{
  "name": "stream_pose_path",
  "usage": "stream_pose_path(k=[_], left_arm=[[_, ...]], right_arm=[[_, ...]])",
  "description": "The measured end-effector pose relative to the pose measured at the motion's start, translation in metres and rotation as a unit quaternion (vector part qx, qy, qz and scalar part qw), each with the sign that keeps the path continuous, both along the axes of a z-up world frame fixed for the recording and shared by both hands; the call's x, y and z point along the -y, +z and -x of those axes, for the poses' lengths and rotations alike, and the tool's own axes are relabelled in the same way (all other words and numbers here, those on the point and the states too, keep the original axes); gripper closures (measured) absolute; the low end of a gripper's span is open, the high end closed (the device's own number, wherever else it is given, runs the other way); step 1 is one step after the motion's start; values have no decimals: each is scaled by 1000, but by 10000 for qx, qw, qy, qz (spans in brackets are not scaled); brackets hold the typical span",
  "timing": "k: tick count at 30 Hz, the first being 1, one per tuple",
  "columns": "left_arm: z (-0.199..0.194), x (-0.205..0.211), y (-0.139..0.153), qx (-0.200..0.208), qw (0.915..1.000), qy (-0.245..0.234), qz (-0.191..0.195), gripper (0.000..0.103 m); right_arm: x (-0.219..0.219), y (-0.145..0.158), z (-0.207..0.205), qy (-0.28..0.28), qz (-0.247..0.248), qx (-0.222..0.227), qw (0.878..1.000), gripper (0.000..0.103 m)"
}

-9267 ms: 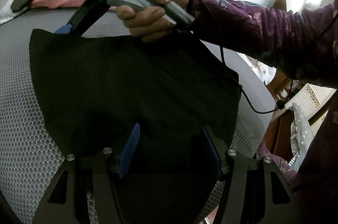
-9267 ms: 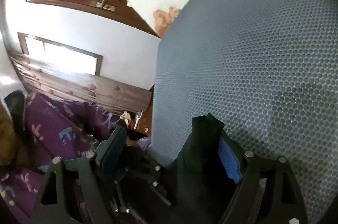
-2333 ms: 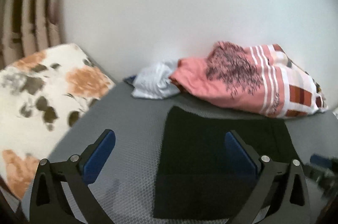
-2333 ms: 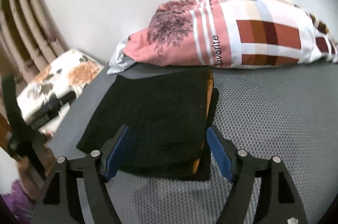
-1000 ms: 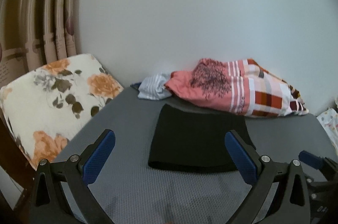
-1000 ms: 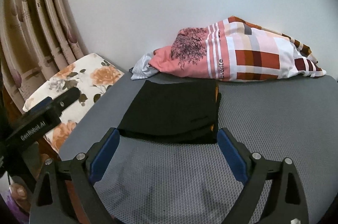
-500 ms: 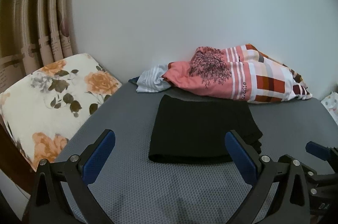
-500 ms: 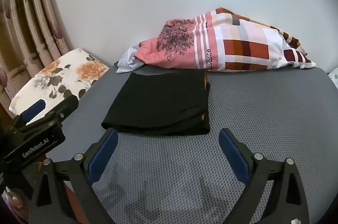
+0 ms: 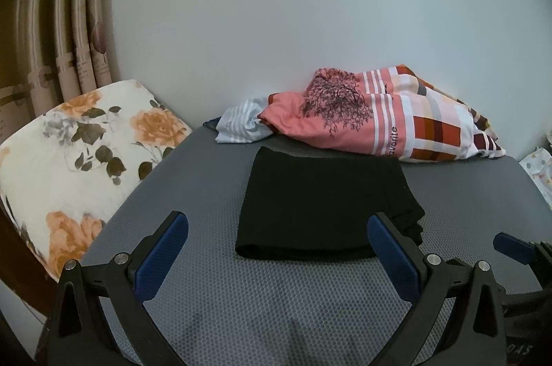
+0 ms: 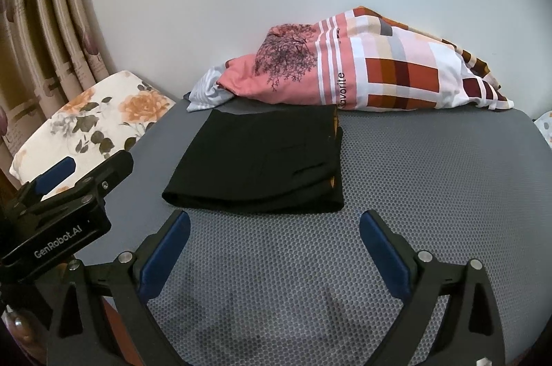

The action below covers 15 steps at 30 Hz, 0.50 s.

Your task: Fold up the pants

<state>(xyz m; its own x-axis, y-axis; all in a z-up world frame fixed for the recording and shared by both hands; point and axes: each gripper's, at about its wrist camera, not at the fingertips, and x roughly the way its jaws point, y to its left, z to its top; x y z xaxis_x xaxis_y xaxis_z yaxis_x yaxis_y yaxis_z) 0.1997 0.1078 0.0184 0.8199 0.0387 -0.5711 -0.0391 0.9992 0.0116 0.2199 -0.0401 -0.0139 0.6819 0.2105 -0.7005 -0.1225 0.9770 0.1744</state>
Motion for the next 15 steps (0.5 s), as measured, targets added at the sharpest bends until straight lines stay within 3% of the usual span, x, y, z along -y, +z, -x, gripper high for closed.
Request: stream_pose_path(k=[15], left_arm=[[-3,-1,-4,-48,10000,-38,1,0]], right_arm=[[-2,-7,-4,57,-12,-119,9999,4]])
